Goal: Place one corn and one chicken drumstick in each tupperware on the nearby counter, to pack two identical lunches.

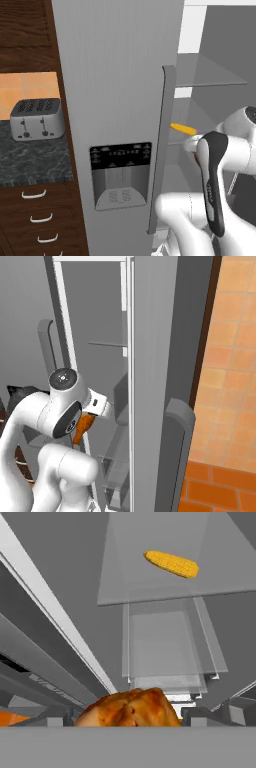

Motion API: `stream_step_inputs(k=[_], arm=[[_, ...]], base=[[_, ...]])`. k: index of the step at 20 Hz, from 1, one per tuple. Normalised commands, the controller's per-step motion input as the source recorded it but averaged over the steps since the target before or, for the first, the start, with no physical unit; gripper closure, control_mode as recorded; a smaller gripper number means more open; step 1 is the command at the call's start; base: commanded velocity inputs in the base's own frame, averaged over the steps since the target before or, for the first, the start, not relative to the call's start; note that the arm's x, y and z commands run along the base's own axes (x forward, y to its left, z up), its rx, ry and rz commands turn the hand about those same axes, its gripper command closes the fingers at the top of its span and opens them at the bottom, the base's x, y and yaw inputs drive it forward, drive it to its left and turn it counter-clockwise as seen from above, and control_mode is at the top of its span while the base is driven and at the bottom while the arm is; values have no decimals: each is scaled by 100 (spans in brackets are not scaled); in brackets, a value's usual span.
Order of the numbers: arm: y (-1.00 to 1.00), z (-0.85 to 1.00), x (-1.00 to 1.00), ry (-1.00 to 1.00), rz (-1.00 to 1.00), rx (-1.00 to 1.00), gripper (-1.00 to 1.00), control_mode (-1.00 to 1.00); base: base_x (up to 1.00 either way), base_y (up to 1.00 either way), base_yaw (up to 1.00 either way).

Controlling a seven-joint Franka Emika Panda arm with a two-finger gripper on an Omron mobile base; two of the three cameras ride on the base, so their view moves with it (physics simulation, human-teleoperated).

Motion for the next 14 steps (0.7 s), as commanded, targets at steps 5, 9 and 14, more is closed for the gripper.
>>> stream_step_inputs(k=[5, 9, 14], arm=[[36, 100, -37, -6, 3, -2, 100, -100], [50, 94, -30, -6, 0, 0, 100, -100], [32, 61, -56, -13, 0, 0, 100, -100]], base=[[0, 0, 0], [0, 0, 0], [0, 0, 0]])
